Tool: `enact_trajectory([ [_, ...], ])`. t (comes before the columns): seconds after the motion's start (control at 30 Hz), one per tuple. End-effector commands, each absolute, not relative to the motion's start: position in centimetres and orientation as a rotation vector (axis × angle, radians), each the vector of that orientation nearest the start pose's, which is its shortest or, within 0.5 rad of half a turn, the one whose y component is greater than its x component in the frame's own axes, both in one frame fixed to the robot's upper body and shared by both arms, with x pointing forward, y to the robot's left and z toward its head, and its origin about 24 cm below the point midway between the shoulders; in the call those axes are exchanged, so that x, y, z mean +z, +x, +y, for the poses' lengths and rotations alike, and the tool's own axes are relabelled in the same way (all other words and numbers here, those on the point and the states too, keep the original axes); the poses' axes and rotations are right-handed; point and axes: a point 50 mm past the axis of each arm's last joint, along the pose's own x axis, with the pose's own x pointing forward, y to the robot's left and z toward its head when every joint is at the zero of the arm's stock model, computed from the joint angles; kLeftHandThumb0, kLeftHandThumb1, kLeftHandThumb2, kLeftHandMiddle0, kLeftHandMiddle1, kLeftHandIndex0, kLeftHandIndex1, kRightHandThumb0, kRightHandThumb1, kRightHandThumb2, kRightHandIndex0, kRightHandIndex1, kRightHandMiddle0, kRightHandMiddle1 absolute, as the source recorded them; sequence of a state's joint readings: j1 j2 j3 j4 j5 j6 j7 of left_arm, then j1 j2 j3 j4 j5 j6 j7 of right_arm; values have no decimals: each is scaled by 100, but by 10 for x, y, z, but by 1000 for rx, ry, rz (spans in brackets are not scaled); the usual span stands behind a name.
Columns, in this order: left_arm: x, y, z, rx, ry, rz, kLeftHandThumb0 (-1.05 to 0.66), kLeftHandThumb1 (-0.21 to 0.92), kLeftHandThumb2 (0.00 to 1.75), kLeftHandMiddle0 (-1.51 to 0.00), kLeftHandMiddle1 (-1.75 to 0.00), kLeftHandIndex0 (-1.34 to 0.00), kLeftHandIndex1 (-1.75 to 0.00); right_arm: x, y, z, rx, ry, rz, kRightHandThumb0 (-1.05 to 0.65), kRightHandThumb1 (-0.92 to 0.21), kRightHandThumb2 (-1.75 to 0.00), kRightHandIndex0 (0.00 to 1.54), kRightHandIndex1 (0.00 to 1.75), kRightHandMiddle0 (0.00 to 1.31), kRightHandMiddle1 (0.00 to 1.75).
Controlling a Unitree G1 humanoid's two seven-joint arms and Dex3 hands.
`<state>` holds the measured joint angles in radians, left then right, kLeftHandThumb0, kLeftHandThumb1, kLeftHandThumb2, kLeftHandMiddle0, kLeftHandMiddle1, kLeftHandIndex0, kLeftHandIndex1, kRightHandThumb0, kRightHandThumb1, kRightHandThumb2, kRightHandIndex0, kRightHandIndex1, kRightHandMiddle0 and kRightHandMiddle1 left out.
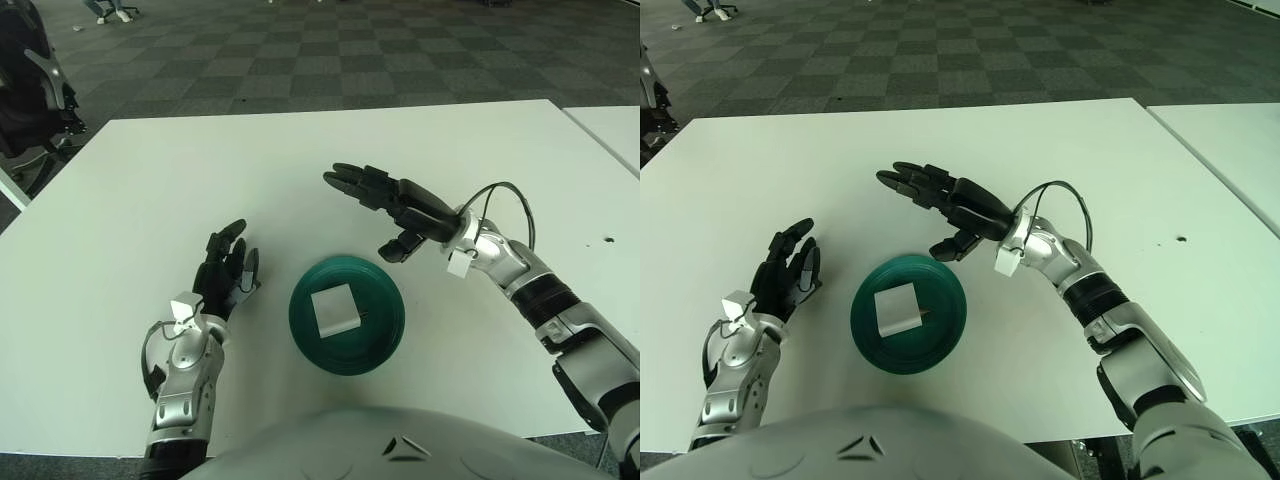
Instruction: Put the charger into the plate.
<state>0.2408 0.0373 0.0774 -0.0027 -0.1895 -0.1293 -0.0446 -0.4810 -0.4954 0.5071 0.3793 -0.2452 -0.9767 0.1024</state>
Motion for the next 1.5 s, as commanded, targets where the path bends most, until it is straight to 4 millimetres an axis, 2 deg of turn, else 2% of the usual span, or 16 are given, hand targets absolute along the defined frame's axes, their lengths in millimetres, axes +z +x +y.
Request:
enact_trajectory([
  [0.0,-9,199,188,161,-120,120,-70,92,75,-31,-7,-1,-98,117,268,-97,880,-687,-913,-102,-92,-99,14,2,2,3],
  [0.23,-14,200,183,204,-90,101,-72,92,83,-32,-6,0,-90,116,267,-98,881,-686,-910,-102,-92,-99,14,2,2,4],
  [0.4,-24,196,178,261,-97,113,-74,92,88,-33,-6,0,-88,116,266,-99,882,-686,-909,-102,-92,-99,14,2,2,5],
  [0.77,-48,179,164,373,-245,107,-77,92,93,-38,-8,0,-92,115,265,-100,882,-685,-906,-102,-92,-99,14,1,0,7],
  [1.17,-62,177,157,370,-311,121,-84,92,90,-43,-9,-1,-106,115,268,-100,881,-686,-902,-102,-92,-99,14,1,0,9],
  [1.2,-63,177,157,372,-324,123,-84,92,90,-43,-9,-1,-106,74,297,-132,471,-257,-520,-102,-92,-99,14,1,0,9],
  [1.23,-65,177,157,374,-337,126,-85,92,88,-43,-9,-1,-107,18,295,-149,194,94,-201,-97,-92,-97,19,2,1,33],
  [1.27,-65,178,157,375,-346,127,-86,92,87,-43,-9,0,-107,-26,280,-149,23,340,22,-94,-92,-96,21,3,0,50],
  [1.3,-66,178,157,377,-355,130,-86,92,87,-43,-9,0,-107,-49,269,-144,-62,469,139,-93,-92,-95,22,3,0,57],
  [1.33,-67,179,157,379,-359,132,-86,92,86,-43,-9,0,-107,-49,270,-144,-65,473,142,-91,-92,-95,23,3,0,65],
  [1.47,-70,180,158,393,-383,135,-89,92,85,-41,-8,0,-107,-52,270,-145,-76,494,152,-90,-92,-94,24,3,0,76],
])
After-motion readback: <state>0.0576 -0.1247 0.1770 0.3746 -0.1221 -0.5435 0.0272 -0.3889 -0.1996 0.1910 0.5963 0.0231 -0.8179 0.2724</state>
